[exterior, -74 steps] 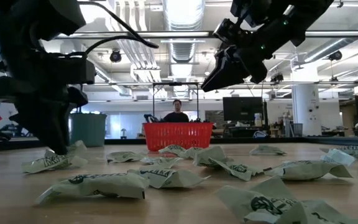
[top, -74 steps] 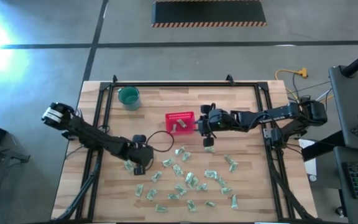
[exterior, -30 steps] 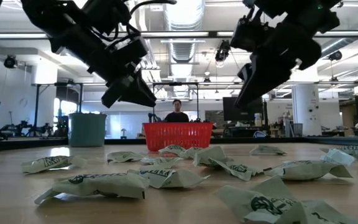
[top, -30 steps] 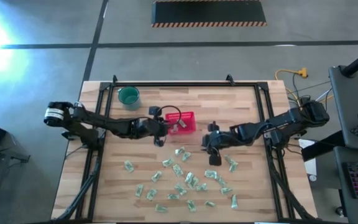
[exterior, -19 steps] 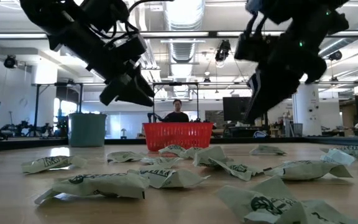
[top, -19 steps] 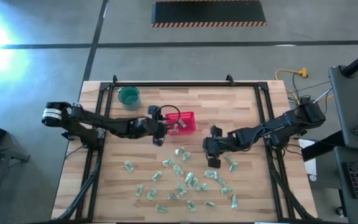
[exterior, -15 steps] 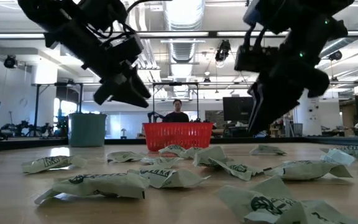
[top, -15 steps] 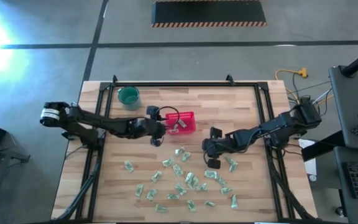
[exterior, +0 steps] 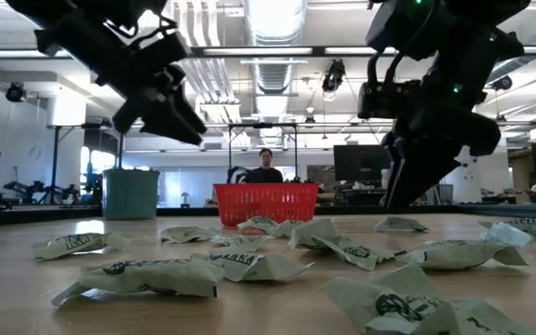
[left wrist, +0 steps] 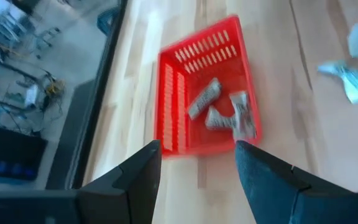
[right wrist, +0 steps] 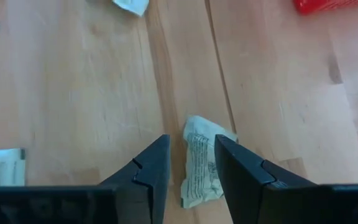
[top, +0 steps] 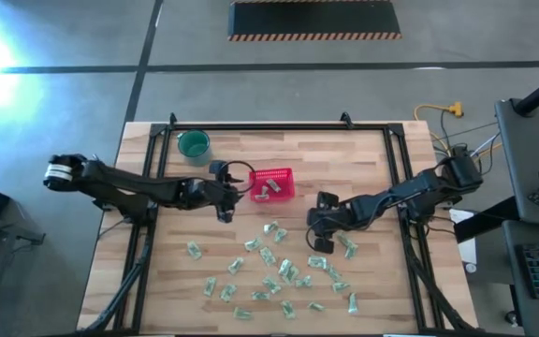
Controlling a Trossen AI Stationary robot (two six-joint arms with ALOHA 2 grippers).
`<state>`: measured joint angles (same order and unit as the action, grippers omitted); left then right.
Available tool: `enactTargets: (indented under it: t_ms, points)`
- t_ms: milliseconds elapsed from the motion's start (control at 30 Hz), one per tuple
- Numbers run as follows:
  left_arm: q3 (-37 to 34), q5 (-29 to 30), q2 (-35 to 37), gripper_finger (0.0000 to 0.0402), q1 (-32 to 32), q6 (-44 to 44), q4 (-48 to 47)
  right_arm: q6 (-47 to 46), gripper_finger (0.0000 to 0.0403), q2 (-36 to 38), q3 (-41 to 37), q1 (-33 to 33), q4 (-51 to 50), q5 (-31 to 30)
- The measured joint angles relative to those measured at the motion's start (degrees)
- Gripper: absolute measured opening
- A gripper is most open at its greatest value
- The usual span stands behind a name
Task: Pick and place items into bin
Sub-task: Put the stevia packet into the red bin
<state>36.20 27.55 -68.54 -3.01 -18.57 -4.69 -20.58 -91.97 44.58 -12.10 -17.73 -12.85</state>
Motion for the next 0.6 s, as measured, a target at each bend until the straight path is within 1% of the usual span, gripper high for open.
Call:
enactTargets:
  t_ms: [267, 600]
  points:
    - [0.00, -0.07, 5.01, 0.0190, -2.06, 5.13, -8.11, 0.41, 0.0098, -0.08, -0.35, 0.15, -0.49, -2.64]
    - [0.00, -0.26, 10.77, 0.0190, -6.21, 9.39, -12.35, 1.10, 0.0069, -2.80, -0.35, 0.22, -0.65, -2.83]
